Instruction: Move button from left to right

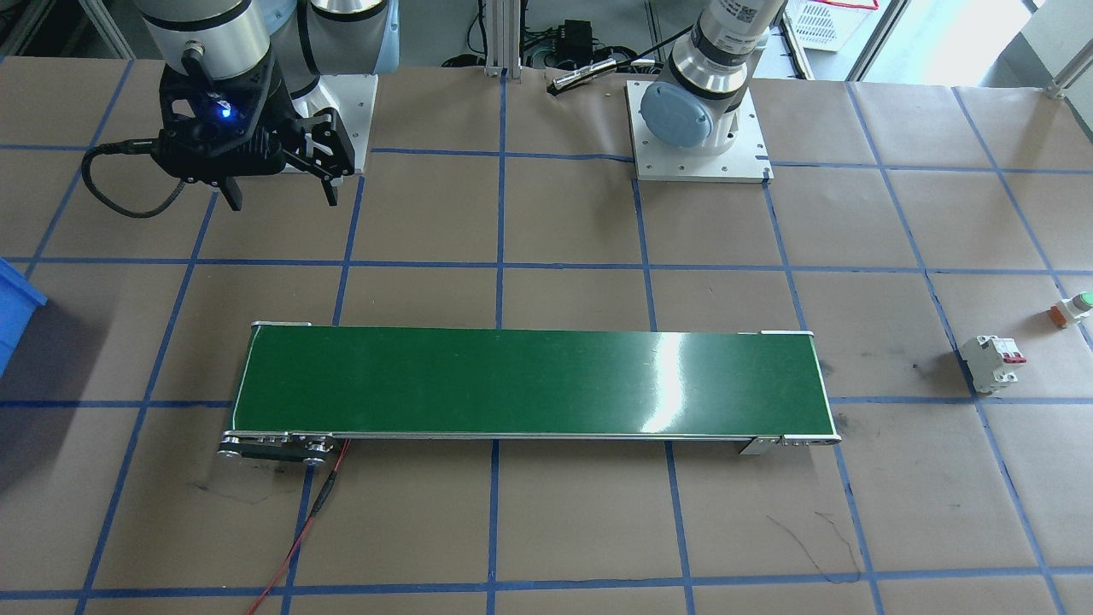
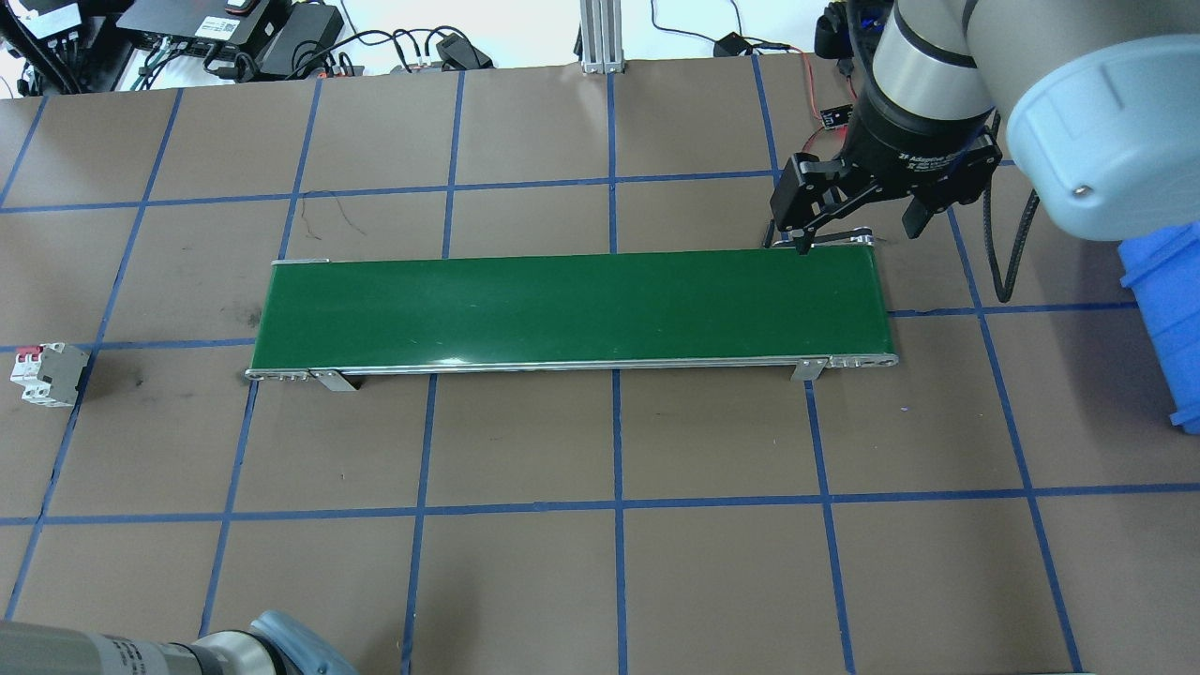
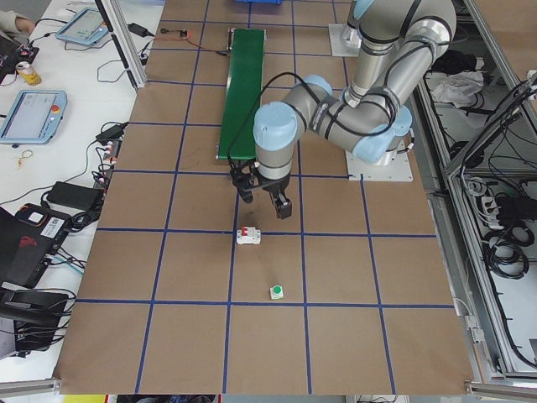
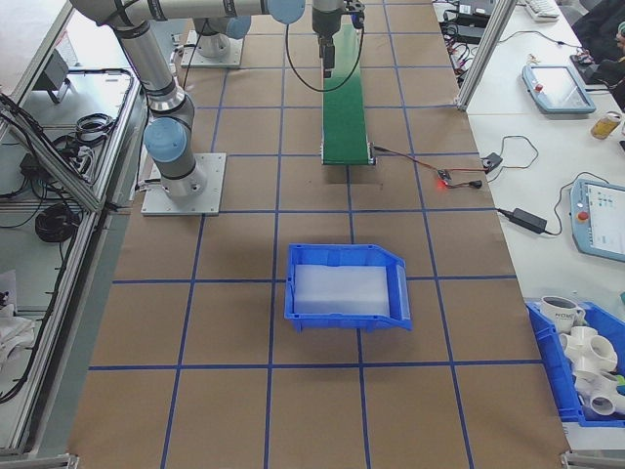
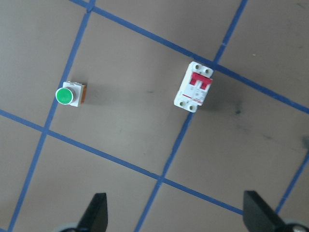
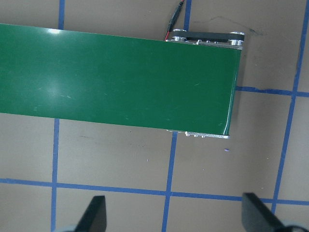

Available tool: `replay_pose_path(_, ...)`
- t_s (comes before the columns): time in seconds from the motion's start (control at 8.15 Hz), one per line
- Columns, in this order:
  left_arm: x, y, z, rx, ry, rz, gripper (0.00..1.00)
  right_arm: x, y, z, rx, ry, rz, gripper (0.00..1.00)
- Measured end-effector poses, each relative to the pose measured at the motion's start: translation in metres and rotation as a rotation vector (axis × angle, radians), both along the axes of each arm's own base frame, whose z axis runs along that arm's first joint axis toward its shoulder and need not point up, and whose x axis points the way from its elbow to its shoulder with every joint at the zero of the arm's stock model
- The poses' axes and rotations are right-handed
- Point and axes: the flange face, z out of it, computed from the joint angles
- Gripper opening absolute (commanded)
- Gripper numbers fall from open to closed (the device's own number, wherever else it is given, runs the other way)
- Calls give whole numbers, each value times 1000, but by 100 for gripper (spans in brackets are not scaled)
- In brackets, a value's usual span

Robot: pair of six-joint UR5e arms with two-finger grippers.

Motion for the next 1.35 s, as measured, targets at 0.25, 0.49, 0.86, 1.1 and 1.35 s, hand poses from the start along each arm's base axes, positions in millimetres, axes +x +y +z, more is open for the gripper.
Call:
replay_pose_path(0.25,71,11,-59,-8,-8,-75,100,0,0,0,0,-1,-1,100)
replay_pose_path(0.49,109,16,-105,-11,-14,-111,100,0,0,0,-1,-1,-1,100)
replay_pose_path(0.86,137,10,-164,-23,-39,-195,100,1,1,0,-1,-2,-1,100)
replay_pose_path(1.1,141,9,-177,-20,-33,-260,100,1,0,0,0,-2,0,100)
replay_pose_path(1.35,143,8,-195,-13,-14,-305,100,1,0,0,0,-1,1,100)
